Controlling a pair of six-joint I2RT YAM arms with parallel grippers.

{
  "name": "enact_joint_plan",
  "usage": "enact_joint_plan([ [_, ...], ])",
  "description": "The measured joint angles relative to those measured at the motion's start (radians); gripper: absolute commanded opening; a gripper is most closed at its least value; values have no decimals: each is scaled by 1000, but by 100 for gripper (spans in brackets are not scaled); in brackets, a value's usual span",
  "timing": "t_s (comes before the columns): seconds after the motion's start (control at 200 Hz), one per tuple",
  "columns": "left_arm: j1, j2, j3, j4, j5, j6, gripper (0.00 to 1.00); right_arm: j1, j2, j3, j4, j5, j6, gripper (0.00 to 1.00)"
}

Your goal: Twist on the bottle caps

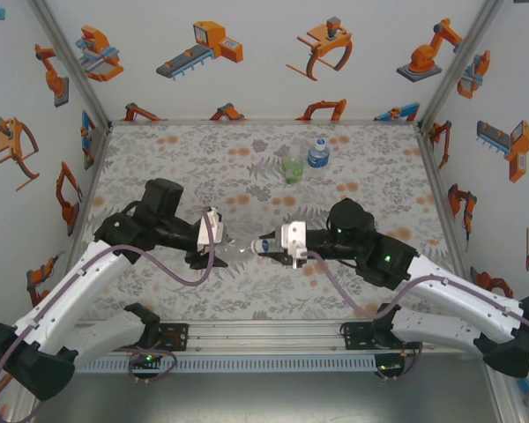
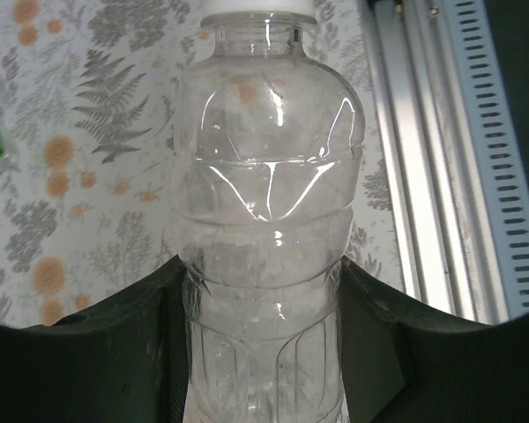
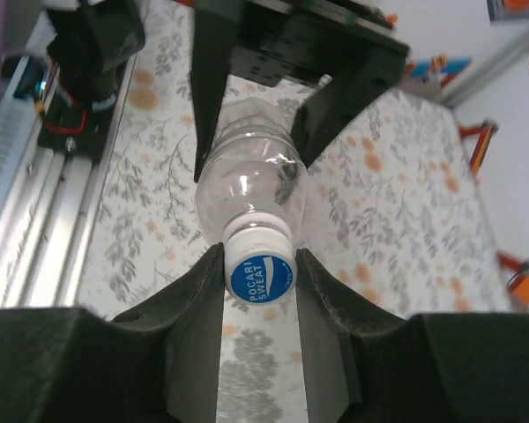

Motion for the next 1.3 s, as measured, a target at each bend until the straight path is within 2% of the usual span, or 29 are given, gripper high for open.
enact_joint_plan([
  [0.26,1,-16,-10,63,-143,-13,0,-8,56,-6,80,246,650,0],
  [0.486,5,37,-11,95,-183,-15,0,-11,83,-6,22,435,1207,0],
  [0.581,4,68,-11,103,-184,-13,0,-15,90,-6,-22,477,1380,0],
  [0.691,3,84,-11,103,-185,-11,0,-16,96,-6,-55,502,1499,0],
  [0.721,3,85,-12,104,-185,-11,0,-16,96,-6,-60,507,1516,0],
  [0.786,2,87,-15,110,-184,-7,0,-16,96,-6,-71,514,1543,17],
  [0.871,0,96,-17,118,-177,-4,0,-16,96,5,-97,522,1537,34],
  [0.946,-3,106,-16,133,-165,-1,0,-17,95,29,-124,528,1491,50],
  [1.001,-5,112,-16,156,-147,0,0,-16,95,46,-142,526,1438,57],
  [1.152,-10,115,-16,178,-119,5,0,-14,55,74,-166,528,1243,58],
  [1.297,-10,115,-16,178,-105,12,0,-14,-37,69,-100,518,994,60],
])
